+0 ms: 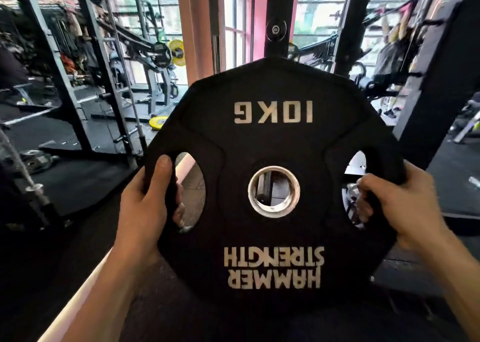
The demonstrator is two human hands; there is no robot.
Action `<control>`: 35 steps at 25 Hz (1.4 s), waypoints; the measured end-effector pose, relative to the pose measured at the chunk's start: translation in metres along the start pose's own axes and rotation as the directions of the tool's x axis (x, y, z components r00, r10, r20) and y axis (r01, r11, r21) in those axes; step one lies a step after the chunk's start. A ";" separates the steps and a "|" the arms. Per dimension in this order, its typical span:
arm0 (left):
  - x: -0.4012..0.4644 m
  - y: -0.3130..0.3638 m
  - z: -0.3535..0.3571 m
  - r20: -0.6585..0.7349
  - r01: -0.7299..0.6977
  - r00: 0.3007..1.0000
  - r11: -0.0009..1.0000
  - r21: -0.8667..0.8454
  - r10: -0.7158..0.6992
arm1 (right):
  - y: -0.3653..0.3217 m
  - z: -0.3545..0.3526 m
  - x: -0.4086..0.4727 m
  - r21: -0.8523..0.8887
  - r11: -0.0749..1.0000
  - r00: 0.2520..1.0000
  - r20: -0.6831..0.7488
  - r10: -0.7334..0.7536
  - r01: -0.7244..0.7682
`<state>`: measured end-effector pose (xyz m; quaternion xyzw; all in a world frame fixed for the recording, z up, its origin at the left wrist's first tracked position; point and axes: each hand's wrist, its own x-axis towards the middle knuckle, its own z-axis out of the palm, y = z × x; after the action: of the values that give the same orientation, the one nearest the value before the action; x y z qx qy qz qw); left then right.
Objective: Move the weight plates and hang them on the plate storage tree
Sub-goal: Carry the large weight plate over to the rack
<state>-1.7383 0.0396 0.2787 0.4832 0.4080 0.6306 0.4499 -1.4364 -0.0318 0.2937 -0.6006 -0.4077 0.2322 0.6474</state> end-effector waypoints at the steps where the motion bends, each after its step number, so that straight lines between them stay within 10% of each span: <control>1: 0.009 -0.019 0.004 0.008 -0.019 1.000 1.000 -0.013 0.019 | 0.018 0.004 0.009 0.015 1.000 1.000 -0.003 -0.021 0.021; 16: 0.067 -0.291 0.012 0.064 -0.226 0.970 0.969 -0.103 0.234 | 0.275 0.034 0.043 0.067 0.960 0.959 -0.094 -0.266 0.273; 35: 0.200 -0.363 0.050 0.110 -0.187 0.976 0.982 -0.006 0.186 | 0.328 0.089 0.164 -0.050 0.963 0.951 -0.152 -0.270 0.265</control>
<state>-1.6526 0.3315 -0.0076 0.5542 0.3367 0.6416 0.4096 -1.3551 0.2061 0.0127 -0.5657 -0.4363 0.0882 0.6942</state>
